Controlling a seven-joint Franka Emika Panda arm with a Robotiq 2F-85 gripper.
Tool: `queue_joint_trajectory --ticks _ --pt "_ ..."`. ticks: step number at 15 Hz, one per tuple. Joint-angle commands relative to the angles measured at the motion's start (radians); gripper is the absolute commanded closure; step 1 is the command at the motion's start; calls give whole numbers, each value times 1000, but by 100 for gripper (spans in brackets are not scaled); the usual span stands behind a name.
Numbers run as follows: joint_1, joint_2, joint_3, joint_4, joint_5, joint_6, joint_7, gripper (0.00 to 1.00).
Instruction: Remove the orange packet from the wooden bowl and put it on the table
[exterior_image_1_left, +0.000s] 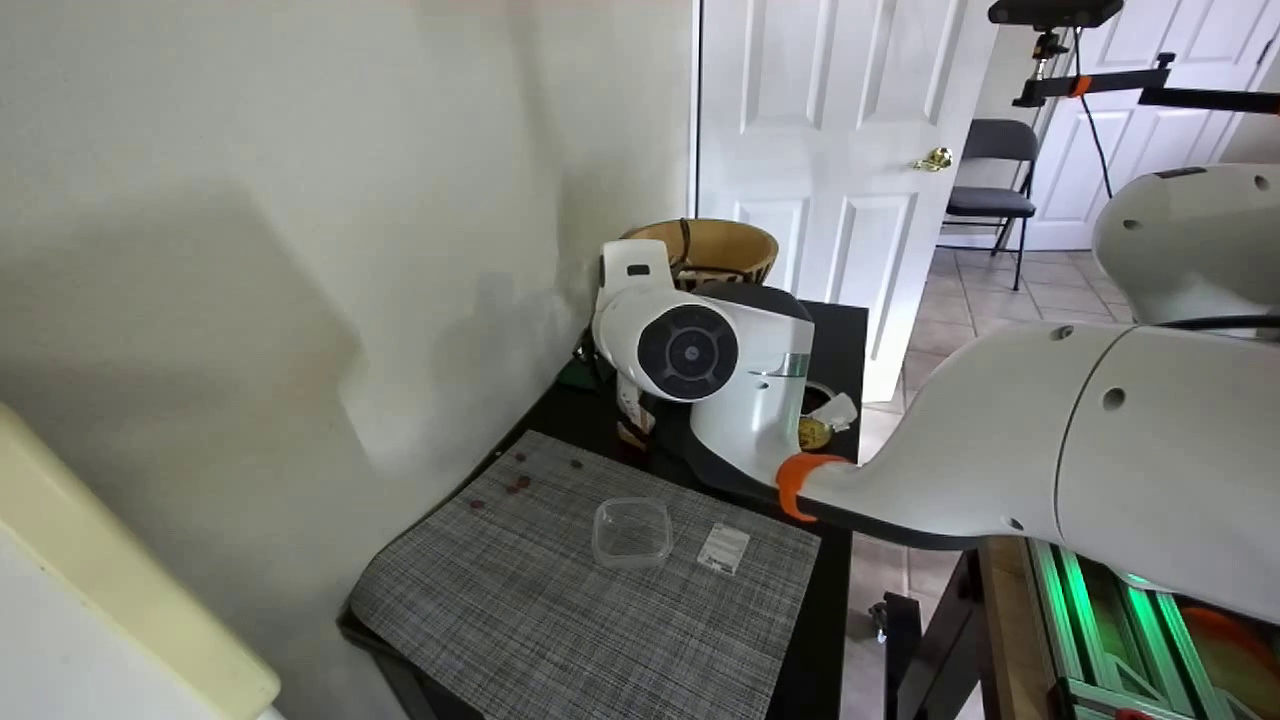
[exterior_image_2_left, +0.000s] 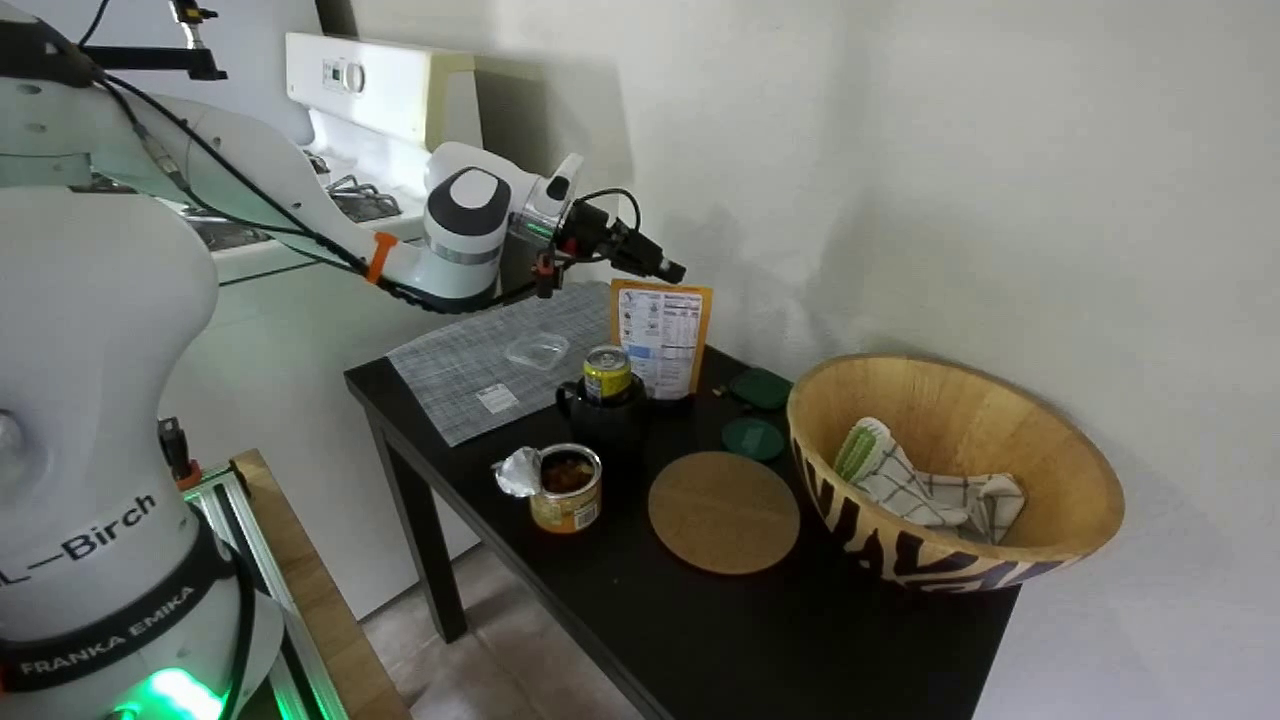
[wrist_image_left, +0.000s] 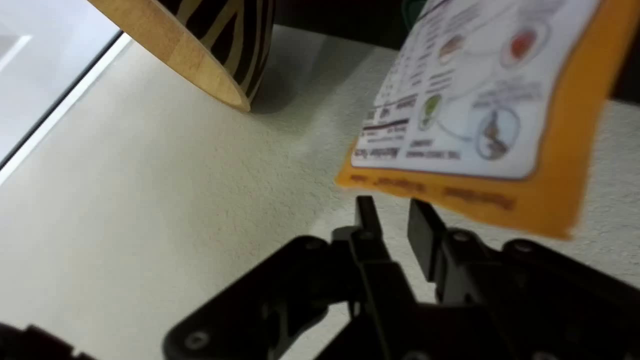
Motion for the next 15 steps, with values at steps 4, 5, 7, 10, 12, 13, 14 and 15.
queue_joint_trajectory --ticks 4,5,7,10,12,13,14,15 --pt "104 25 -71 -43 -11 31 43 21" --pt "126 34 -93 -61 -5 40 51 12" --pt "174 55 -146 -111 8 35 77 1" --pt "156 12 -166 -93 -5 24 55 0" --pt "165 8 -179 -105 -4 28 51 0" --pt "161 7 -177 -101 -5 28 51 0" --pt "158 7 -174 -96 -5 28 52 0" --pt "156 7 -173 -95 -5 28 52 0"
